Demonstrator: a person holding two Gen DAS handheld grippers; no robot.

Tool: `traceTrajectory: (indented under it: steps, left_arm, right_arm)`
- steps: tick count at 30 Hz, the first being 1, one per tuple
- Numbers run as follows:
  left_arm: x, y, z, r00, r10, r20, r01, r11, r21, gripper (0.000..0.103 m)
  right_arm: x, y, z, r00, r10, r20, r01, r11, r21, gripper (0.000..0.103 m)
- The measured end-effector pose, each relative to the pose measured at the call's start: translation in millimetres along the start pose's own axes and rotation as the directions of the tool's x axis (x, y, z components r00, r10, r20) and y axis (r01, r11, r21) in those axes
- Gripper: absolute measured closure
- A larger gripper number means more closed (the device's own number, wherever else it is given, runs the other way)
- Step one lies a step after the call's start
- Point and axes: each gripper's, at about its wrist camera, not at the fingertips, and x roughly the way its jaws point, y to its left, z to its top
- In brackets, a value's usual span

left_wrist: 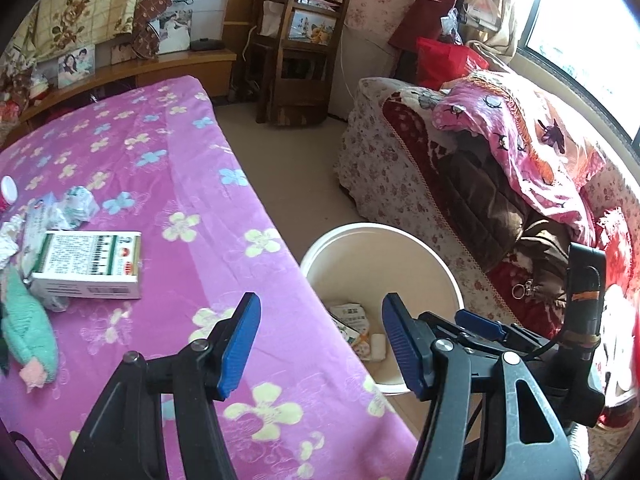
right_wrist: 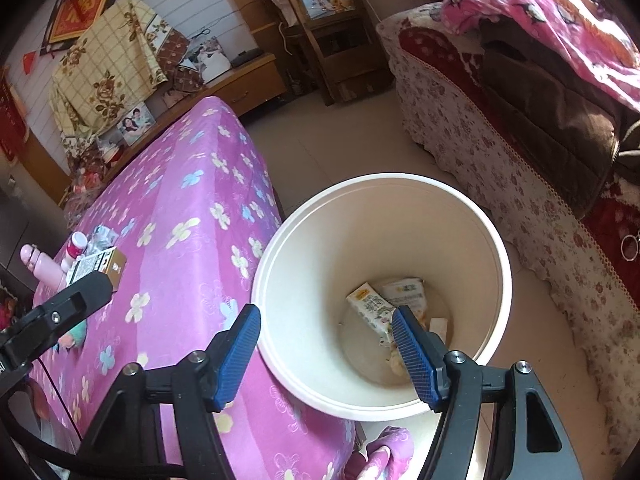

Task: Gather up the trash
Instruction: 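Move both open tools back over the table trash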

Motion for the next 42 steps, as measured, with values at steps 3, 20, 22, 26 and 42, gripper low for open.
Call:
traceTrajectory:
  steps: [3,20,22,26,42]
  left_arm:
    - [-7.9,6.4,-1.4,1.000,0.030,0.010,-0.030,1.000,-0.001,0.039]
    - [-58.6,73.9,-16.4,0.983,0.171,0.065,-0.164,0.982,-0.091,0.039]
    - [-66.4,84.0,-19.9,0.980,0.185,0.070,-0.177,0.979,-0.102,0.039]
    - [-79.2,101.9,-26.0,0.976,0.202,0.075,-0.193,0.974,-0.119,0.036]
    - [-125.5,204.4,-58.8,0.948,0.315,0.048,-0.296,0.925,-0.238,0.033]
  right_arm:
    - [-4.6,9.2,-2.2,1.000,0.000,0.008,0.000,1.000,-0.021,0.031]
    - [-21.5,92.3,-14.2,0.996,0.089,0.017,-0.085,0.984,-0.159,0.031]
    - [-22.4,105.0,-16.5,0.995,0.100,0.015,-0.096,0.979,-0.181,0.031]
    - [-21.8,127.0,-21.1,0.992,0.129,0.004,-0.125,0.970,-0.209,0.031]
    - [-2.0,220.0,-48.8,0.977,0.193,-0.093,-0.213,0.914,-0.345,0.031]
